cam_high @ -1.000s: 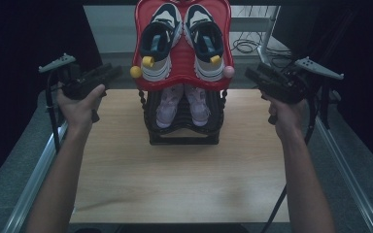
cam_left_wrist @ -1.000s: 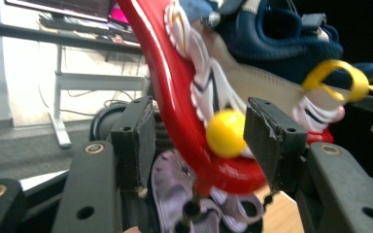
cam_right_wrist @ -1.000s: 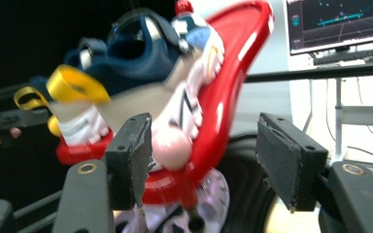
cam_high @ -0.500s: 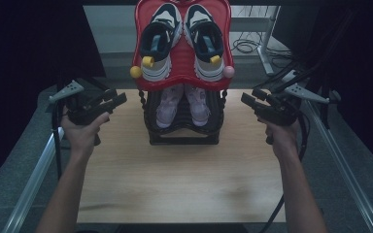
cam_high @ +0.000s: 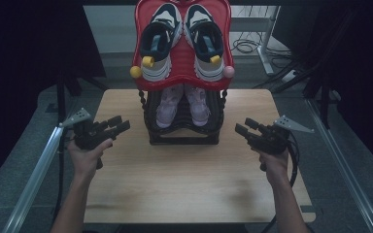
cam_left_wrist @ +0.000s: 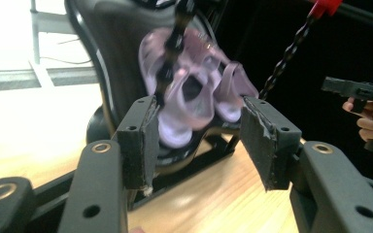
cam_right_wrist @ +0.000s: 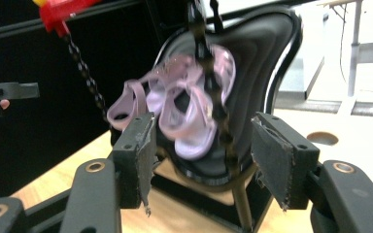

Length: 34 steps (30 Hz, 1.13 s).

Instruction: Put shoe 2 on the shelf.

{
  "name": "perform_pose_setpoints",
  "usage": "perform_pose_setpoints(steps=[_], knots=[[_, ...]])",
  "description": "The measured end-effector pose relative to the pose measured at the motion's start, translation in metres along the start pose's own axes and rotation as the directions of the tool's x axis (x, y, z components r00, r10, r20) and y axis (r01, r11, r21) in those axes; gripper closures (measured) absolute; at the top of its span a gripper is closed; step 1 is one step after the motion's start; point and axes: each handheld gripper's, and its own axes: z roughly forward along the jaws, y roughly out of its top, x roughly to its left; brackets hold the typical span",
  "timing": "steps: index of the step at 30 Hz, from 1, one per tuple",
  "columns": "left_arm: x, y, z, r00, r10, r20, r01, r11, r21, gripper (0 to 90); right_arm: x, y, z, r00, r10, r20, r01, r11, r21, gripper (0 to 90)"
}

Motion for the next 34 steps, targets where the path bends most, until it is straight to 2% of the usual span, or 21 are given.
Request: perform_pose_setpoints(steps=[1, 2, 3, 4, 5, 7, 9, 14, 16, 18, 21, 23, 30, 34], knots=[[0.002, -0.012, 0.0, 1.0, -0.008, -0.003, 0.008, 0.9999, 0.007, 49.0, -0.001, -0.007, 0.0, 1.0, 0.003, 0.003, -0.003, 1.0, 0.014, 43.1], [0.002, -0.012, 0.0, 1.0, -0.008, -0.003, 0.008, 0.9999, 0.007, 49.5, -0.002, -0.012, 0.001, 1.0, 0.005, 0.006, -0.005, 1.0, 0.024, 43.3], [0.003, -0.025, 0.0, 0.9997, -0.002, -0.023, 0.003, 0.9999, 0.014, 49.9, -0.003, -0.019, 0.002, 0.9999, -0.001, 0.014, 0.0, 0.999, 0.041, 43.7], [0.003, -0.025, 0.0, 0.9997, -0.002, -0.023, 0.003, 0.9999, 0.014, 50.0, -0.004, -0.023, 0.002, 0.9999, -0.001, 0.016, 0.001, 0.999, 0.051, 43.8], [0.005, -0.039, 0.0, 0.9996, -0.015, -0.023, 0.016, 0.9995, 0.027, 50.1, -0.005, -0.03, 0.003, 0.9998, 0.005, 0.02, -0.006, 0.998, 0.06, 44.0], [0.008, -0.052, 0.002, 0.9992, -0.033, -0.025, 0.034, 0.9984, 0.045, 50.2, -0.007, -0.041, 0.005, 0.9998, 0.009, 0.02, -0.01, 0.997, 0.078, 44.0], [0.01, -0.064, 0.004, 0.9988, -0.034, -0.036, 0.037, 0.9969, 0.07, 50.4, -0.009, -0.052, 0.007, 0.9994, 0.006, 0.034, -0.01, 0.994, 0.107, 44.0], [0.015, -0.086, 0.008, 0.9972, -0.042, -0.061, 0.049, 0.992, 0.116, 50.6, -0.015, -0.076, 0.012, 0.9988, 0.013, 0.047, -0.02, 0.985, 0.17, 44.0], [0.017, -0.095, 0.012, 0.9963, -0.045, -0.073, 0.056, 0.9863, 0.155, 50.7, -0.016, -0.085, 0.015, 0.9982, 0.01, 0.059, -0.021, 0.979, 0.202, 44.0], [0.019, -0.099, 0.015, 0.9968, -0.043, -0.067, 0.055, 0.9816, 0.183, 50.7, -0.018, -0.093, 0.019, 0.9975, 0.009, 0.07, -0.026, 0.97, 0.243, 44.0], [0.02, -0.104, 0.018, 0.9965, -0.047, -0.069, 0.059, 0.9783, 0.198, 50.6, -0.019, -0.1, 0.023, 0.9968, -0.008, 0.079, -0.015, 0.958, 0.287, 43.7], [0.021, -0.106, 0.018, 0.9963, -0.046, -0.072, 0.06, 0.9771, 0.204, 50.6, -0.019, -0.101, 0.024, 0.9969, -0.004, 0.079, -0.019, 0.956, 0.294, 43.6], [0.021, -0.103, 0.012, 0.9955, -0.066, -0.069, 0.077, 0.9823, 0.171, 50.4, -0.016, -0.097, 0.017, 0.9981, 0.014, 0.06, -0.028, 0.969, 0.247, 42.6], [0.02, -0.102, 0.012, 0.9953, -0.068, -0.069, 0.079, 0.9816, 0.174, 49.9, -0.016, -0.097, 0.015, 0.9984, 0.01, 0.055, -0.023, 0.97, 0.241, 41.6]])
